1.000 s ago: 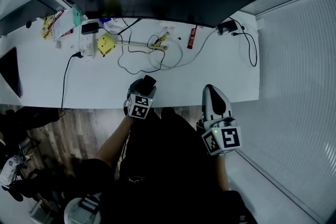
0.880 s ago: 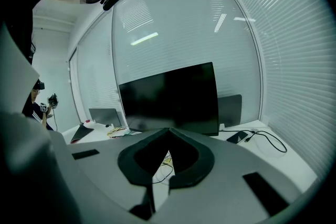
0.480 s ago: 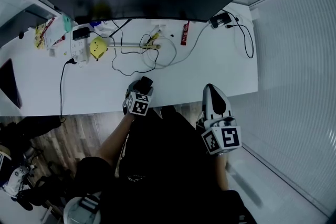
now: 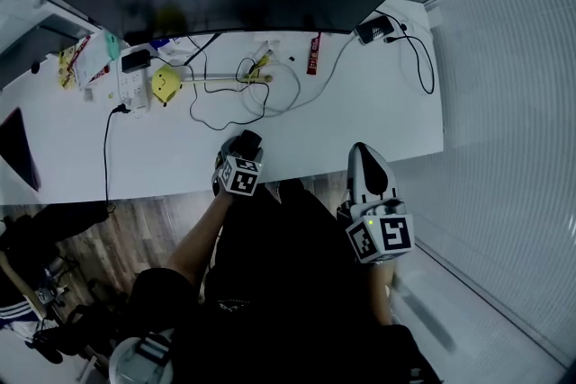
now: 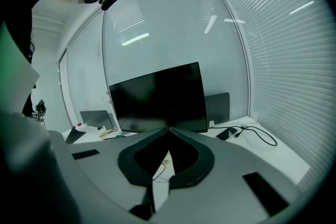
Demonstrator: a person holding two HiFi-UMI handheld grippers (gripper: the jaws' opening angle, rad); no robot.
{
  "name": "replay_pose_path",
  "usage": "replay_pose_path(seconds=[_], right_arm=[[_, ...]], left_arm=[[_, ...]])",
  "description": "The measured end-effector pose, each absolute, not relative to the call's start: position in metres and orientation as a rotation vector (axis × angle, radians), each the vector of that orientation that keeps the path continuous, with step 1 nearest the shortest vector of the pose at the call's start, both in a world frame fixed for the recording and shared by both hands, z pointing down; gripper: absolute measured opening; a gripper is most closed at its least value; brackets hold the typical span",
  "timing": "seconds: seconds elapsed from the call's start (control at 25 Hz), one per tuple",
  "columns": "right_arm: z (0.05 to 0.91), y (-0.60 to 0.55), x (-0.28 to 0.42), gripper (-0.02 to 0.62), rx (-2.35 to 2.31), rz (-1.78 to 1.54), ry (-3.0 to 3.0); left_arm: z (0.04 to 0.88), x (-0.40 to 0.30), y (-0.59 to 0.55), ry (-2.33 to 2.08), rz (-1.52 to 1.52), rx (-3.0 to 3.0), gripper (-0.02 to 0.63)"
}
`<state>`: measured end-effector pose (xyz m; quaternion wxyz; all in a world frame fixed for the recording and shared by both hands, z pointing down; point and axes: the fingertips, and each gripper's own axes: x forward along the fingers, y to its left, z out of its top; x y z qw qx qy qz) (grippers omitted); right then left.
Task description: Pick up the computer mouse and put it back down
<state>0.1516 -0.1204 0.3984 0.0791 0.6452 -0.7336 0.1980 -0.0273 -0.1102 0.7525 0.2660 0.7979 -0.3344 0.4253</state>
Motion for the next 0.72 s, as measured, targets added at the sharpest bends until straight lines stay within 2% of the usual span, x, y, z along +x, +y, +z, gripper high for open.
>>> replay_pose_path(seconds=[0.72], right_arm=[[0.399, -0.120, 0.141, -0.002, 1.812, 0.603, -2.324]], left_arm=[[0.697, -0.028, -0.117, -1.042, 0.952, 2.178, 0.274]])
